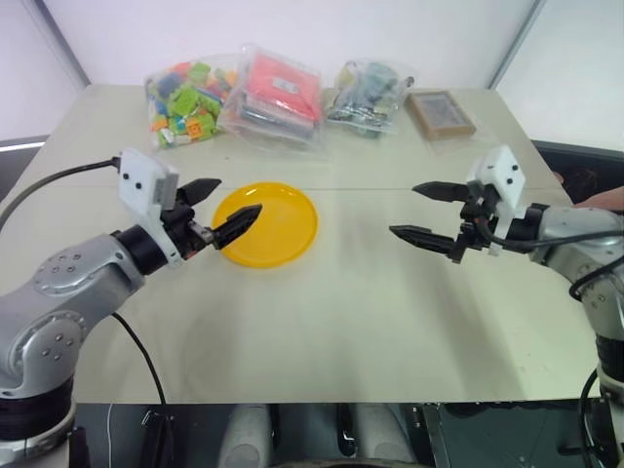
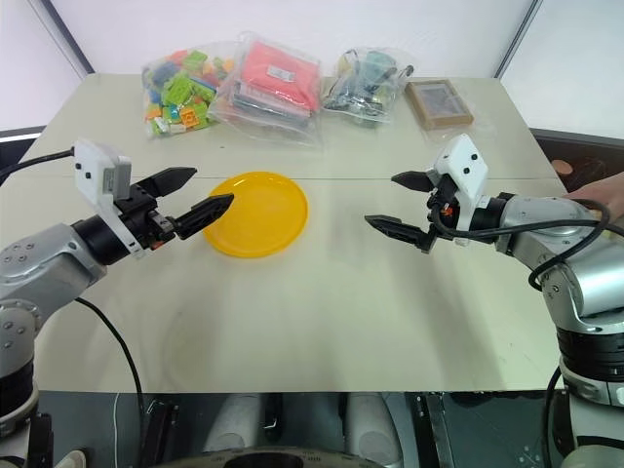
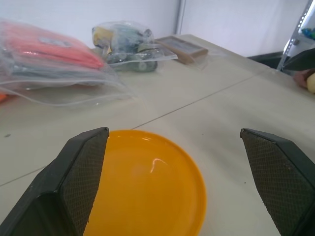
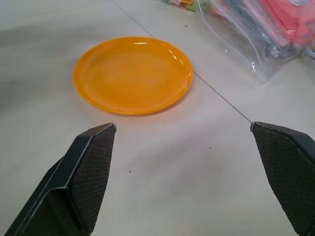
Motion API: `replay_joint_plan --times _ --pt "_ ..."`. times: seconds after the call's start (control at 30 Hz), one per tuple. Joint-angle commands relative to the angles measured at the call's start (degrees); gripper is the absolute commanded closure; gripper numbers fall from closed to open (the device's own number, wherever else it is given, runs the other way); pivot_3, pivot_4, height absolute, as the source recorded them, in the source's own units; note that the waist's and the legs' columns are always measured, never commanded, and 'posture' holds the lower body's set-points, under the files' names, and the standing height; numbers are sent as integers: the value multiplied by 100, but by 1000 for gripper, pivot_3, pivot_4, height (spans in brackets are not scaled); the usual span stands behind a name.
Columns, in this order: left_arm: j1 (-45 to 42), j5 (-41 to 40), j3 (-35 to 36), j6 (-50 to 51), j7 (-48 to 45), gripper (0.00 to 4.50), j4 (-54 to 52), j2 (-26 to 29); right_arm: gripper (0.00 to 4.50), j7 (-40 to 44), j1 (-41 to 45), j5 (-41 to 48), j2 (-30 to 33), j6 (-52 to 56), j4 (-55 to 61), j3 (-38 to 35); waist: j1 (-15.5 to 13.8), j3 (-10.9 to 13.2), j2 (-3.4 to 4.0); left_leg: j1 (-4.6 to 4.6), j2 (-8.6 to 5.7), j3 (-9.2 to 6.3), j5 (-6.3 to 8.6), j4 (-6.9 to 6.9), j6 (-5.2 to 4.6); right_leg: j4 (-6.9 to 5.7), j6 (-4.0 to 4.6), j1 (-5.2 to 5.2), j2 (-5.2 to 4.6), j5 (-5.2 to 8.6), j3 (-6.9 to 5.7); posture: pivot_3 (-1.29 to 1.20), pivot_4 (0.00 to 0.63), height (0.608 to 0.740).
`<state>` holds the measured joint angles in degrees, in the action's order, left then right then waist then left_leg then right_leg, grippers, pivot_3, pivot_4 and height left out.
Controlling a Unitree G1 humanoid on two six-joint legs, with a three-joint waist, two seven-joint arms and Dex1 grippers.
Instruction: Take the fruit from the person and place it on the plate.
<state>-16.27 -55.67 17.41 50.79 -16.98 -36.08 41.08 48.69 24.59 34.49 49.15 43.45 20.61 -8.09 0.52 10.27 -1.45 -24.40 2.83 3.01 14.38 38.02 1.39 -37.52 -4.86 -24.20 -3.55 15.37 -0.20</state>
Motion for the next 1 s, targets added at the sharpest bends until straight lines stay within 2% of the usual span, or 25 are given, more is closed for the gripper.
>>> replay_joint_plan --times 0.03,0.63,0.73,0.87,1.0 --pt "-97 9 59 -92 -15 0 -69 36 20 -40 27 46 20 -31 128 -139 1 0 0 0 0 0 0 0 0 0 0 0 0 0 0 0 150 731" --pt "-142 50 4 -138 5 0 -73 -5 20 -138 151 163 -63 65 132 -185 3 0 0 0 0 0 0 0 0 0 0 0 0 0 0 0 150 731" --pt "-104 74 16 -160 -15 0 -92 6 20 -573 376 535 -350 461 155 -438 4 0 0 0 0 0 0 0 0 -1 0 0 0 0 0 0 150 731" --pt "-209 123 -74 -247 -47 0 -72 -69 20 -1978 1408 1124 -1230 1368 -237 -876 33 0 1 3 1 -1 -1 1 2 -10 0 -2 1 -1 3 0 150 731" --pt "-328 -212 63 -556 -307 0 -258 -295 20 -3200 2122 1586 -2012 2044 -598 -1385 -11 -3 -4 2 1 -1 -4 2 6 -17 1 -2 1 0 -1 0 150 731"
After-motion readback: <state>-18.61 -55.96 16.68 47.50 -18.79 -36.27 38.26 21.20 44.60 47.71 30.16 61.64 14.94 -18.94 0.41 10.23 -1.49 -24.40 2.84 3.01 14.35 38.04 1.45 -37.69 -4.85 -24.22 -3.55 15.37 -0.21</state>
